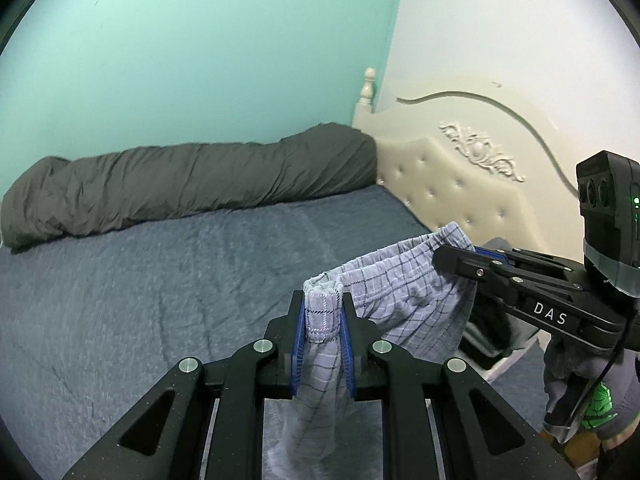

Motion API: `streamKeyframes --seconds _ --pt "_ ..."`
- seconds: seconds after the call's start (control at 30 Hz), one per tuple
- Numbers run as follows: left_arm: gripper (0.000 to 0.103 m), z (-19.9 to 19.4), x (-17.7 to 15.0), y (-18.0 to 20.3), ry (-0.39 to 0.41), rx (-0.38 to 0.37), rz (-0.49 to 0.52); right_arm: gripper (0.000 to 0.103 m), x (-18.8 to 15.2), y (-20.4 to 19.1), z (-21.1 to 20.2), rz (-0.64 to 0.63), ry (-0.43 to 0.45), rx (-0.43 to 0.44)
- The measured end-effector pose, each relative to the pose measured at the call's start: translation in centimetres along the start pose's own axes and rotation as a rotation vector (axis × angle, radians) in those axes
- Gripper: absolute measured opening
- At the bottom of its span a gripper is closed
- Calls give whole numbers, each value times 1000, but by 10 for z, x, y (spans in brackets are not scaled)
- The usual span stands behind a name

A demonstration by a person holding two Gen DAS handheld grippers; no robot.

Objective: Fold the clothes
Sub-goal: 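Lift the shorts with both grippers and carry them toward the clothes stack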

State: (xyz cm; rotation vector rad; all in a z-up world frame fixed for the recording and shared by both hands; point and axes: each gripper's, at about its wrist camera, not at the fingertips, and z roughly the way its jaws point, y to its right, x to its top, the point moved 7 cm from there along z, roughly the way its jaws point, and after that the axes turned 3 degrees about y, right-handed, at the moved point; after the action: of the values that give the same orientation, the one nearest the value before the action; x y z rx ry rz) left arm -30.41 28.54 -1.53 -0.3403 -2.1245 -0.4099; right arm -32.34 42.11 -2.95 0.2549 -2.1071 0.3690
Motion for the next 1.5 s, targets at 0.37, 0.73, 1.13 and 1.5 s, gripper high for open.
streamKeyframes --seconds 0.37,0.73,1.13,1.5 --pt "17 -40 24 86 51 -54 81 10 15 29 -96 -4 81 -85" --pt "17 -58 31 172 72 -122 150 10 15 69 -176 12 129 -160" --pt "17 -48 28 264 59 -206 217 10 -5 137 -241 55 140 -261" --pt "17 -21 28 330 38 -250 261 10 -20 192 -272 84 130 -321"
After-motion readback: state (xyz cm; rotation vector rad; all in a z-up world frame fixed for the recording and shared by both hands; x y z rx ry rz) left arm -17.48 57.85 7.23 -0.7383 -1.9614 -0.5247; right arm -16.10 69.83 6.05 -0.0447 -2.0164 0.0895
